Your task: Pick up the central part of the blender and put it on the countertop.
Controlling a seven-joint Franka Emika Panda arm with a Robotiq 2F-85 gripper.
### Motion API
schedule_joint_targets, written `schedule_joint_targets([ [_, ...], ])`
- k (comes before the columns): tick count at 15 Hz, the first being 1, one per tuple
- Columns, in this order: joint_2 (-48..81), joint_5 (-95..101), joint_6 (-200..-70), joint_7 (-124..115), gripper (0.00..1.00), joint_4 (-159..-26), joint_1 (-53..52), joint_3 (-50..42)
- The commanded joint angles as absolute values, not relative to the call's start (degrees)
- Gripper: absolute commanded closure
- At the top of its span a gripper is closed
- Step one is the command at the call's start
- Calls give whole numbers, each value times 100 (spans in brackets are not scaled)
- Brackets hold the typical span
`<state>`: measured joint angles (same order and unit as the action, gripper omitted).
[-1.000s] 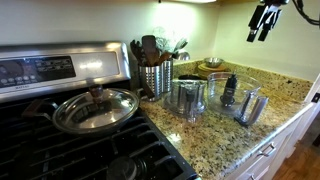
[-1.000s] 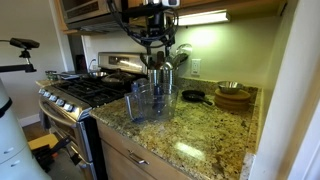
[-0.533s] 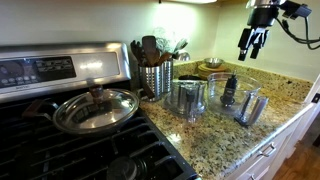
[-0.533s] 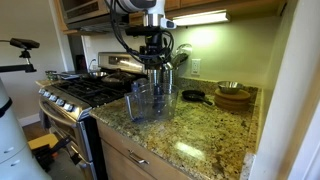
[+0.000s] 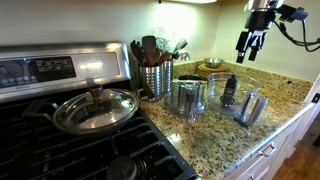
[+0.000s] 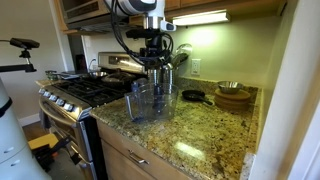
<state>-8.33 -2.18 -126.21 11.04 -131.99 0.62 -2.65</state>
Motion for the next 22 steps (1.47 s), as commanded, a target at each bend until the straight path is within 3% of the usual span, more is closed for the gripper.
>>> schedule_joint_targets([
  [1, -596, -188, -13119, 826, 0, -13232, 46, -173],
  [18, 174, -161, -13860, 414, 0, -13303, 95, -115],
  [19, 196, -164, -13864, 413, 17, -13304, 95, -115],
  [22, 229, -190, -13848, 425, 37, -13313, 100, -117],
])
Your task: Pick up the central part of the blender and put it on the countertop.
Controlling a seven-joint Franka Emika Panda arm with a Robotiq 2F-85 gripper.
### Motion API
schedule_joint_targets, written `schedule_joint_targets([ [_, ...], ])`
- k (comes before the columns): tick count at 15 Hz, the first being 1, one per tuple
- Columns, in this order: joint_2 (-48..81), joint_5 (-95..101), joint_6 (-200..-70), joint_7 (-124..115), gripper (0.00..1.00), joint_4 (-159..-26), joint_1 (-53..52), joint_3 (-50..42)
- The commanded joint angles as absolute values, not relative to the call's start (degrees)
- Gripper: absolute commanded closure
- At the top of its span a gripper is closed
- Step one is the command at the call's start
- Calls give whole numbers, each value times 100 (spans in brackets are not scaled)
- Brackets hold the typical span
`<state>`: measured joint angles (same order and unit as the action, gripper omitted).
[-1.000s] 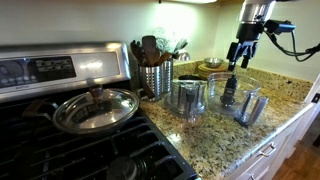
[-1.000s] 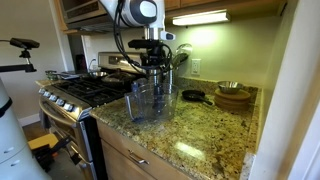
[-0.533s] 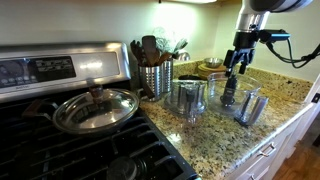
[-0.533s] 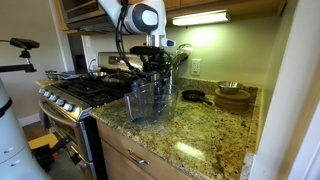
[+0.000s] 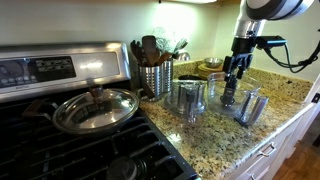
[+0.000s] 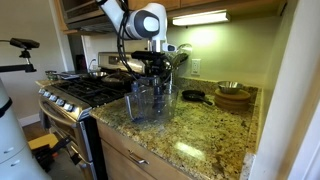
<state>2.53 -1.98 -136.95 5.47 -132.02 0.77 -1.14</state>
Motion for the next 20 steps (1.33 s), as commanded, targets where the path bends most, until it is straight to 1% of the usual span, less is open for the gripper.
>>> schedule_joint_targets([
  [1, 227, -195, -13846, 426, 45, -13318, 100, -117],
  [5, 250, -171, -13867, 432, 72, -13312, 96, -114],
  [7, 226, -141, -13866, 423, 82, -13307, 93, -115],
  [15, -198, -174, -13565, 519, 82, -13421, 83, -94],
  [20, -711, -178, -13042, 701, 82, -13377, 57, -69],
])
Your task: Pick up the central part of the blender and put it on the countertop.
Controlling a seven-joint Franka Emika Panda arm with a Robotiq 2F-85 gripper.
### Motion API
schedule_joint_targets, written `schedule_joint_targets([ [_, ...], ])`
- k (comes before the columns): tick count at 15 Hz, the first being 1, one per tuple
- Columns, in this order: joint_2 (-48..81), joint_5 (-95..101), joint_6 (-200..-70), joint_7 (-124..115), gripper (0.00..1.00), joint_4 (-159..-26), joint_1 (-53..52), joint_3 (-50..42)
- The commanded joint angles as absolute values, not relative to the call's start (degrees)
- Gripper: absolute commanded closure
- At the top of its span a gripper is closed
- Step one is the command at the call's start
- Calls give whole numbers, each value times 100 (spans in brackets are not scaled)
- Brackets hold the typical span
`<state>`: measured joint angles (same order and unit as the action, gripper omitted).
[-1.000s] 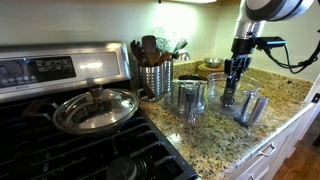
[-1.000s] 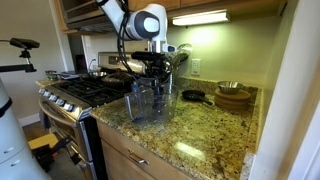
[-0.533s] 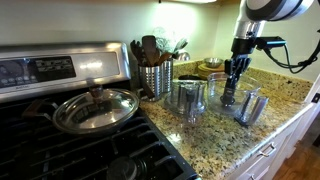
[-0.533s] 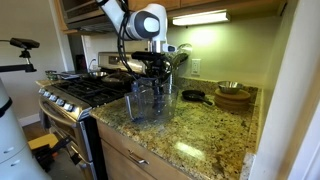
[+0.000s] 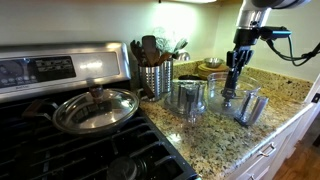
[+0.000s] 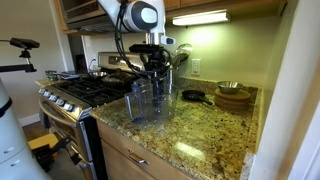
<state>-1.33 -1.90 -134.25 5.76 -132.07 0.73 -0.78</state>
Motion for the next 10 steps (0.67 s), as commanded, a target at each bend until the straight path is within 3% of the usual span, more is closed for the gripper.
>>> schedule_joint_targets([
  [1, -813, -166, -12933, 724, 82, -13360, 54, -67],
  [10, -1287, 139, -12237, 451, 82, -12783, 278, -258],
])
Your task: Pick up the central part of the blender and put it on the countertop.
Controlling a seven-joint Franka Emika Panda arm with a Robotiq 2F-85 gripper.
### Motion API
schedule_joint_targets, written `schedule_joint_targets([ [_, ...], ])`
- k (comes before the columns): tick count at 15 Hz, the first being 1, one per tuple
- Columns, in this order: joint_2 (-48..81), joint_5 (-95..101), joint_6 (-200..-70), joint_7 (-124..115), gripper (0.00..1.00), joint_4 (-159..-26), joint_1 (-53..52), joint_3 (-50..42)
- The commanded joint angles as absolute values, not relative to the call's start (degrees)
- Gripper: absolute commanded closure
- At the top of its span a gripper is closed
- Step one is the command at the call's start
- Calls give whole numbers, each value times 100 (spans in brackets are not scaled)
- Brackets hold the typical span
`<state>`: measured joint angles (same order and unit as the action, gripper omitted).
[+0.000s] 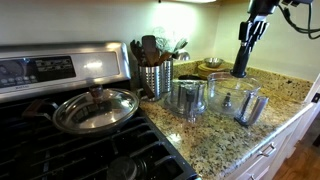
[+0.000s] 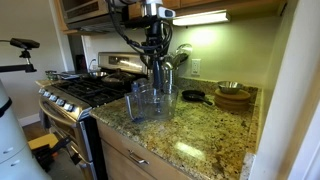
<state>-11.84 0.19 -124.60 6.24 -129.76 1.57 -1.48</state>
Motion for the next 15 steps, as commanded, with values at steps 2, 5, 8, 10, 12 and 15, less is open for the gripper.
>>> schedule_joint_targets([
  [2, -1233, 101, -12258, 371, 82, -12638, 394, -384],
  [5, -1157, 67, -12304, 248, 82, -12490, 587, -583],
  [8, -898, -10, -12423, 68, 82, -12334, 788, -806],
  [10, -698, -115, -12481, 17, 82, -12250, 870, -929],
  [12, -444, -201, -12563, -50, 82, -12181, 916, -1007],
  [15, -9, -332, -12771, -112, 82, -12105, 941, -1051],
])
